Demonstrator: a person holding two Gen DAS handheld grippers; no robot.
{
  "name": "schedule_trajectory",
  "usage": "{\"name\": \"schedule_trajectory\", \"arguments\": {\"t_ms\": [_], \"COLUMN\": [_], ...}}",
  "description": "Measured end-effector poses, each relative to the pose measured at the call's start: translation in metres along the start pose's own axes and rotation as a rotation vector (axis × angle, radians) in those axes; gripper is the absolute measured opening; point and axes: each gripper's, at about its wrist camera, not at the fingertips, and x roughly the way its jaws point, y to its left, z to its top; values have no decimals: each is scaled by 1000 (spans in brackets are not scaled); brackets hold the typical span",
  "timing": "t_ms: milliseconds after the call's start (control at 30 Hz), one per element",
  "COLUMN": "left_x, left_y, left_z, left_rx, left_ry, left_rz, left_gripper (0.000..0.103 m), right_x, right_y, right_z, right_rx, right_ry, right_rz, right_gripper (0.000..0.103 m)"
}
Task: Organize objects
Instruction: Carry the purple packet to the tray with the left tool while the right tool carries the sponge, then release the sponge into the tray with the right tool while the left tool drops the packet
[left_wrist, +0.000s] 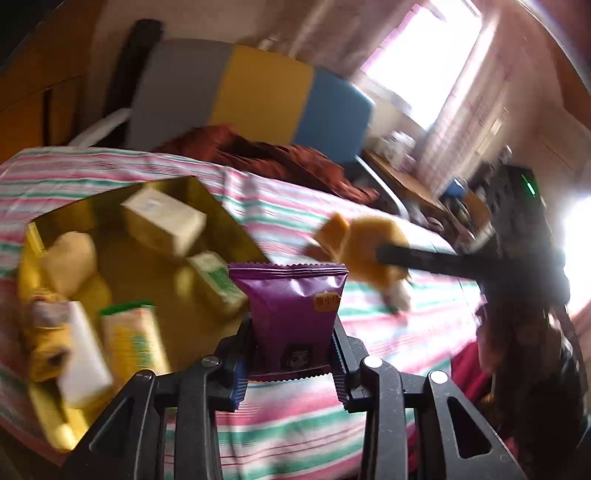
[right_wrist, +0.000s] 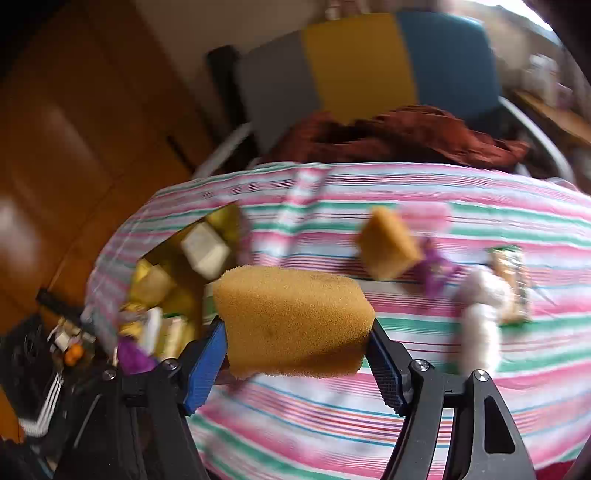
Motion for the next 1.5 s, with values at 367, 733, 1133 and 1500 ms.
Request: {"name": "schedule_trajectory", "arguments": {"t_ms": [367, 733, 1133, 1500], "left_x": [-17, -7, 15, -11], "left_y": [76, 121, 141, 86], "left_z": [44, 93, 101, 64], "left_rx": [-152, -235, -291, -97], "left_ry": [-54, -81, -47, -77], "left_rz": [58, 89, 185, 292], "left_gripper": [37, 37, 68, 68], "right_x": [52, 94, 97, 74], "right_y": [93, 111, 102, 98], "right_z": [-14, -27, -36, -38], "right_rx": [-177, -232, -204, -172], "right_ry": [94, 167, 153, 68], "right_rz": [83, 42, 28, -20], "right_gripper": [72, 75, 95, 99]}}
